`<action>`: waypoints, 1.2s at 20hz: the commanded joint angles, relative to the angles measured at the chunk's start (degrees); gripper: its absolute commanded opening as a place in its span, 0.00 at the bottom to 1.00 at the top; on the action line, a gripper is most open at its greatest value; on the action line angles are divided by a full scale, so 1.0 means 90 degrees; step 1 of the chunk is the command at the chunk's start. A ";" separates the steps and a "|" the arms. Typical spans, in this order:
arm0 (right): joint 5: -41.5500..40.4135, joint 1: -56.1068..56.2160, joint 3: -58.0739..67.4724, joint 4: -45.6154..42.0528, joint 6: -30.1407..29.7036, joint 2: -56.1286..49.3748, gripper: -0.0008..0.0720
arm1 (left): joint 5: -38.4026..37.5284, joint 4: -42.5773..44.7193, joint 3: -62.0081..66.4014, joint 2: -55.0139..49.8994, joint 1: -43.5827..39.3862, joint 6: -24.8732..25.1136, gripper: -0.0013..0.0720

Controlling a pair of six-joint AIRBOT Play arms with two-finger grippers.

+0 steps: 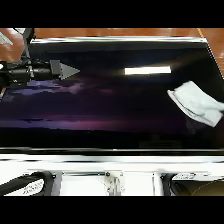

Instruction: Fold the shirts.

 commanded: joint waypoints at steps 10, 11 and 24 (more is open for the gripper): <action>0.0874 -0.0517 -0.2033 -0.2545 0.0906 0.1343 0.09 | 0.0610 0.0017 -0.0005 -0.0185 -0.0211 0.0192 0.06; 0.0818 -0.0517 -0.2302 -0.2749 0.0925 0.1464 0.09 | 0.0590 0.0017 -0.0005 -0.0185 -0.0211 0.0194 0.06; 0.0029 -0.0517 -0.3796 -0.4097 0.1535 0.1950 0.40 | 0.0525 0.0017 -0.0002 -0.0182 -0.0211 0.0216 0.06</action>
